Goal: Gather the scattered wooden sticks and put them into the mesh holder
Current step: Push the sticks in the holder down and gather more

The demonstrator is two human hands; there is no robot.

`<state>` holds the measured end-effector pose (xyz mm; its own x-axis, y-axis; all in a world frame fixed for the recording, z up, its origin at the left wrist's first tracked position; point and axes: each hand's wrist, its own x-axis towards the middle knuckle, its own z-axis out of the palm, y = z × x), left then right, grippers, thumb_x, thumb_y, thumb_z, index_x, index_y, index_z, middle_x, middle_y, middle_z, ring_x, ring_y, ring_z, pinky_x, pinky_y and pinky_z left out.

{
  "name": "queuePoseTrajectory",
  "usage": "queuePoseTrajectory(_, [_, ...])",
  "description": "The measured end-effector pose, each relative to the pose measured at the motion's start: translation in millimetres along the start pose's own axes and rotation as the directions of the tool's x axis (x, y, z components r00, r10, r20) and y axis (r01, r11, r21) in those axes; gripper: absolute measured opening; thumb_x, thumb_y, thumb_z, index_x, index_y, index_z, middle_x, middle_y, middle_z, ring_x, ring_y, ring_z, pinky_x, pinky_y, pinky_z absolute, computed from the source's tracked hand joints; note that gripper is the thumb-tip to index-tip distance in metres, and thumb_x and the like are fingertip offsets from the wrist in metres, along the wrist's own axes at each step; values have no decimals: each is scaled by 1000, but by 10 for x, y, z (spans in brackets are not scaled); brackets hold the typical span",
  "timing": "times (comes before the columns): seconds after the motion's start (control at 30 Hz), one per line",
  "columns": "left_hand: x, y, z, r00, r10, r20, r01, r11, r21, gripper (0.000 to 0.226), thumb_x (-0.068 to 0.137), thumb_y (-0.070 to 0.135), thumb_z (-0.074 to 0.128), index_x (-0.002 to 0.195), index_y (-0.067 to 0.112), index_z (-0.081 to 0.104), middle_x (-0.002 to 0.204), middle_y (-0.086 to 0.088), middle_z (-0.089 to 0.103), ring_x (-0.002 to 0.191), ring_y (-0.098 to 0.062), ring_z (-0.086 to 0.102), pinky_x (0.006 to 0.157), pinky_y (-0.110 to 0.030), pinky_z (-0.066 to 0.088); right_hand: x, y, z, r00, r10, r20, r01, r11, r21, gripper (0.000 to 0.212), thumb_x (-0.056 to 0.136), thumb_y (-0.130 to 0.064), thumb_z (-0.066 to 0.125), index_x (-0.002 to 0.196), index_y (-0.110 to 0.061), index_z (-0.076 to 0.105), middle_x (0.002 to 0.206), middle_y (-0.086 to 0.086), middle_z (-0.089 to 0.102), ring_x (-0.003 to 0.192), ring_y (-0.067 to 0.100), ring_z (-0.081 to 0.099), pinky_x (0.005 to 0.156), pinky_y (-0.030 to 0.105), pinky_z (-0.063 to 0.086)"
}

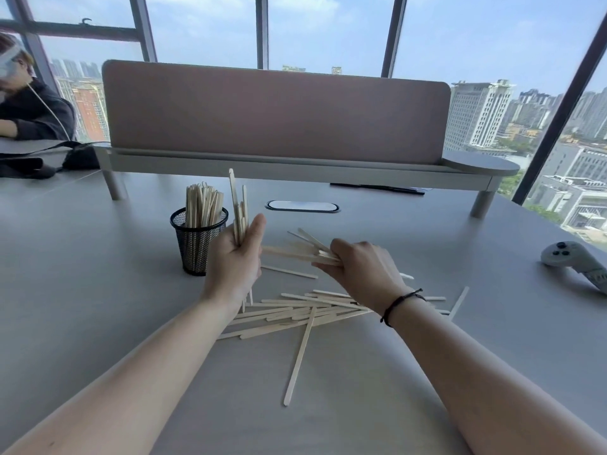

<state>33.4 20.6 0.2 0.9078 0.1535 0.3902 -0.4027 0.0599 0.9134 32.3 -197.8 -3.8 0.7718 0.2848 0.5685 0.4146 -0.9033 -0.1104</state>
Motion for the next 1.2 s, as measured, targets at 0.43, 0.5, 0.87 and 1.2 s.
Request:
queuePoseTrajectory(0.43, [36,-6,-37,993,-38,-108,40,999,12,64,100,41,57,44,24,31,44,5,26,36,-13,23,47,-25,23,201,-194,-58,987,141,83,-146,988,57,47,92,-53,58,61,-20,43,61,-3,49,60,24,50,47,30,31])
queuePoseTrajectory(0.5, [37,-10,-34,995,-43,-93,44,999,15,63,101,40,56,46,25,28,45,7,24,37,-12,21,45,-23,21,161,-193,-16,978,177,114,-183,982,42,44,92,-53,57,63,-23,47,70,-4,49,65,24,52,49,30,30])
queuePoseTrajectory(0.87, [-72,114,30,996,-37,83,40,998,-38,59,103,38,51,52,21,25,47,2,20,45,-14,16,46,-31,12,169,-405,-102,980,123,156,-105,987,-122,40,96,-50,48,72,-19,47,61,-4,42,64,31,46,55,32,34])
queuePoseTrajectory(1.2, [-79,118,59,992,-128,19,130,983,-131,55,94,50,57,54,18,38,48,-2,37,41,-18,30,43,-25,31,325,-410,-395,908,419,-8,-299,662,687,57,93,-36,63,56,-19,24,50,-3,23,47,15,20,47,29,18])
